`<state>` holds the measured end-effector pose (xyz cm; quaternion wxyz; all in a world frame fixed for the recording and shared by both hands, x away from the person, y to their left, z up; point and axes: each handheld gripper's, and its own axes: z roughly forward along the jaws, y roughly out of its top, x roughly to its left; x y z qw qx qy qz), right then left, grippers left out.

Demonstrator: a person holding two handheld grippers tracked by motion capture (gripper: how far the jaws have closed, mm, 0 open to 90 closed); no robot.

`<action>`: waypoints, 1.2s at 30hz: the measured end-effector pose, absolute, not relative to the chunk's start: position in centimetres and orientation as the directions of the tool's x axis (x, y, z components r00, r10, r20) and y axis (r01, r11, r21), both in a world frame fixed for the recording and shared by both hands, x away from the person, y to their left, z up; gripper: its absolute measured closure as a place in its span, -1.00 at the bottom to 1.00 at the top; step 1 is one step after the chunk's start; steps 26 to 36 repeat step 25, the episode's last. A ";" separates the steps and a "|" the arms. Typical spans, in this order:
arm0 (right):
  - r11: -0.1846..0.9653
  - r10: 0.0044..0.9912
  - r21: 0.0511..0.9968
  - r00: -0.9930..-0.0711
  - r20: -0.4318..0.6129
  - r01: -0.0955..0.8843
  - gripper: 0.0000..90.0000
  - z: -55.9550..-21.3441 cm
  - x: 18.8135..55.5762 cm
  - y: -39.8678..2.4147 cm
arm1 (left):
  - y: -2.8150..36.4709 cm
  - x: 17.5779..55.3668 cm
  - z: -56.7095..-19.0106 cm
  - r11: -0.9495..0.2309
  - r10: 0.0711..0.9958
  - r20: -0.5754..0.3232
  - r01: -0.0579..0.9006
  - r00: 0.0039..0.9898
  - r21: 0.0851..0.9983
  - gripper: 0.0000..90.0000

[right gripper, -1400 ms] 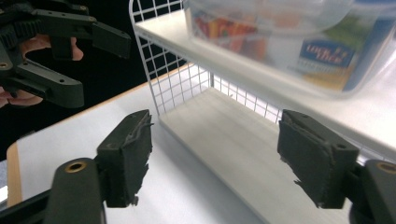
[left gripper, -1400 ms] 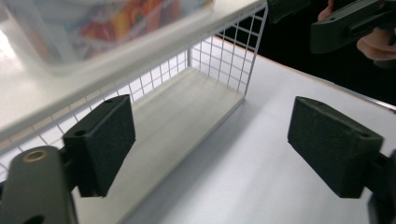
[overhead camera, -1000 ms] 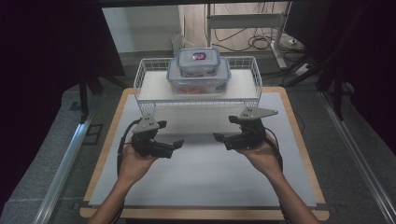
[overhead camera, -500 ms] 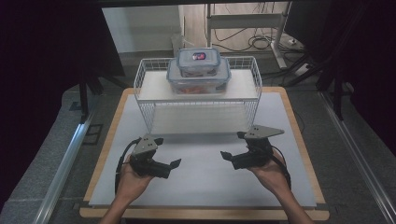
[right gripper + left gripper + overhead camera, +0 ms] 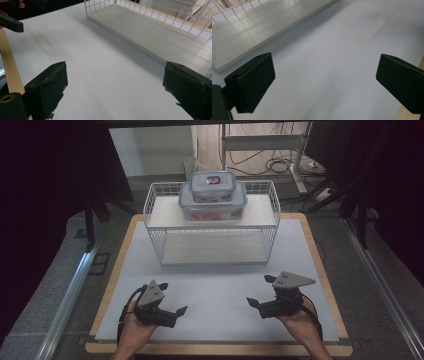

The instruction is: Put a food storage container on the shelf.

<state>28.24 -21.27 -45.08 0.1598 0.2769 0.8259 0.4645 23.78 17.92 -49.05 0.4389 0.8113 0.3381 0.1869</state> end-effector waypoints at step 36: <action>0.498 0.630 0.784 -0.776 -0.033 0.371 -0.87 -50.3 26.7 -23.5 | 19.0 22.9 -52.8 -0.440 0.755 0.031 0.469 0.655 0.766 -0.98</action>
